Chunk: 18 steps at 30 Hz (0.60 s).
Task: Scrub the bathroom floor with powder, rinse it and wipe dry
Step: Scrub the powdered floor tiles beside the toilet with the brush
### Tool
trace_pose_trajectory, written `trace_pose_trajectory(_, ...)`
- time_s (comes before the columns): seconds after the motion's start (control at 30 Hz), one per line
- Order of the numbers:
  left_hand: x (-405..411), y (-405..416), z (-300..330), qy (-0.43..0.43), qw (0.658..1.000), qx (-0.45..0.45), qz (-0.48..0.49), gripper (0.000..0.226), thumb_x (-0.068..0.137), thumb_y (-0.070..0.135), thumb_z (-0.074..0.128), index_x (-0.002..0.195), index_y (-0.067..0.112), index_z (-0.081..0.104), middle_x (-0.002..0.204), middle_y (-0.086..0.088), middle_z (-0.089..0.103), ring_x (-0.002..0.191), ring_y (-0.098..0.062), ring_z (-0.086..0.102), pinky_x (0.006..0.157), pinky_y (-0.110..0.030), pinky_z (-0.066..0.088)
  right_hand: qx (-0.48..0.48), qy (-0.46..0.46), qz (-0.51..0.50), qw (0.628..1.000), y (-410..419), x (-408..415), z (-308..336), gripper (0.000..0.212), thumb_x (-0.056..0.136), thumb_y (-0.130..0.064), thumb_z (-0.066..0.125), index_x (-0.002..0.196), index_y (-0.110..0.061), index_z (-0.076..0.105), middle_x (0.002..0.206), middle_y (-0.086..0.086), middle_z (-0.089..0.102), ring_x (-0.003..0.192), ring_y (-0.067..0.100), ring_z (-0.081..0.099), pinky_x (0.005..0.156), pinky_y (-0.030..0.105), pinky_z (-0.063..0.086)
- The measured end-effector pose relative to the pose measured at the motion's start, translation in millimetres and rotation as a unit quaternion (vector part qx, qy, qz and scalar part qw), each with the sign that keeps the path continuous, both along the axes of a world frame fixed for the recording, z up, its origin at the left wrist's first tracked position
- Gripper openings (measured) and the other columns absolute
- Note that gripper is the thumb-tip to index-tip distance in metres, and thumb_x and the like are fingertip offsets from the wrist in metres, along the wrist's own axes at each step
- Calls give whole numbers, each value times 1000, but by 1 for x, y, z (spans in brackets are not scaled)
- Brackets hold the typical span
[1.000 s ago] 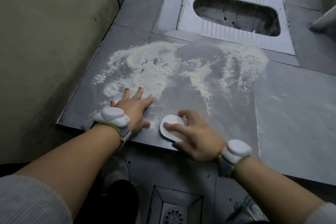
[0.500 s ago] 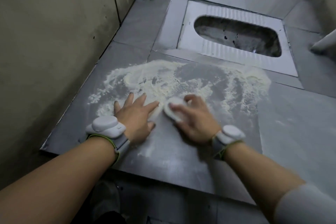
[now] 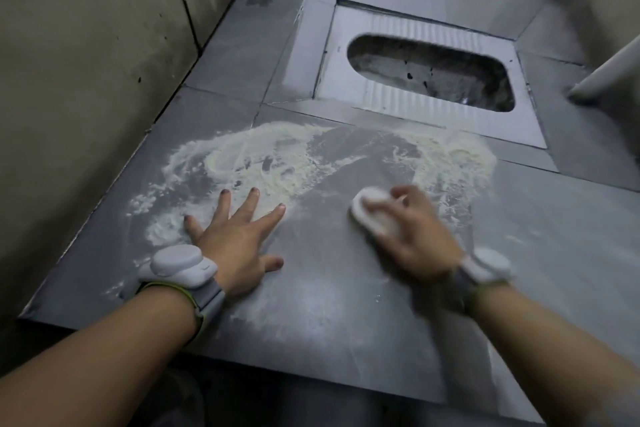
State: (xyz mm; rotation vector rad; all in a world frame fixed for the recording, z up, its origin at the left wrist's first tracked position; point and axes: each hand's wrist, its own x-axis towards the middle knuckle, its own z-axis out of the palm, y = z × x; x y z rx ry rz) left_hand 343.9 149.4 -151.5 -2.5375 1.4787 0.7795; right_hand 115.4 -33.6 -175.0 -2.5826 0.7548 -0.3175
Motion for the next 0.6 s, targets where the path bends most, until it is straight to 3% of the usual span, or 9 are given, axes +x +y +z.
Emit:
trace_pose_trajectory(0.1,-1,0,1,0,1000,-1,1,81,84,64,53,144,57,-2,159,12,-18,145,-28,-21,107,-72,4,1,27,-259,965,-45,10,7,45,82,-42,65,125,-34,57,118,10,37,115,35,41,105,38,35)
trace_pose_trajectory(0.13,-1,0,0,0,1000,-3,1,82,84,65,53,144,57,-1,159,12,-18,145,-28,-21,107,-72,4,14,14,-258,966,-42,12,12,45,82,-38,67,126,-35,56,117,8,36,115,33,40,104,36,34)
trace_pose_trajectory(0.2,1,0,1,-1,1000,-6,4,83,83,64,54,144,57,-1,159,12,-18,145,-28,-21,107,-72,5,44,-20,-139,989,-15,15,24,47,82,-42,64,128,-36,55,118,5,35,113,25,41,101,29,33)
trace_pose_trajectory(0.27,0,-1,0,1,1000,-7,3,83,83,64,55,144,57,-1,159,12,-18,145,-28,-22,106,-72,5,57,-5,19,998,26,9,25,53,81,-53,58,131,-37,53,122,4,37,111,18,41,101,26,33)
trace_pose_trajectory(0.33,-1,-3,-1,4,1000,-7,3,82,83,64,55,144,57,-1,159,12,-18,145,-28,-22,107,-72,5,36,32,97,994,40,0,11,52,84,-52,57,133,-35,53,124,8,41,112,19,43,102,27,33)
trace_pose_trajectory(0.37,-1,-2,-1,4,1000,-9,4,82,83,64,54,143,57,0,159,13,-17,145,-28,-21,107,-72,5,25,23,73,997,35,5,7,50,84,-50,59,131,-33,56,122,10,43,112,24,45,102,29,34)
trace_pose_trajectory(0.47,-1,4,0,7,1000,-16,0,80,83,67,52,143,58,0,159,14,-16,146,-25,-19,110,-68,3,29,11,-175,984,5,40,5,47,79,-43,69,125,-34,60,117,11,41,112,35,42,103,41,36)
trace_pose_trajectory(0.5,0,6,1,13,1000,-22,-2,78,84,66,50,144,56,1,159,14,-14,146,-23,-18,111,-66,3,41,27,-216,975,4,50,7,49,78,-42,71,125,-36,59,117,9,39,114,34,40,105,43,35)
trace_pose_trajectory(0.6,17,16,8,43,997,-59,-5,64,94,49,47,148,47,12,161,10,-2,148,-17,-5,118,-51,7,69,0,-103,992,47,64,13,54,78,-45,71,129,-38,54,119,6,36,115,28,39,106,40,35)
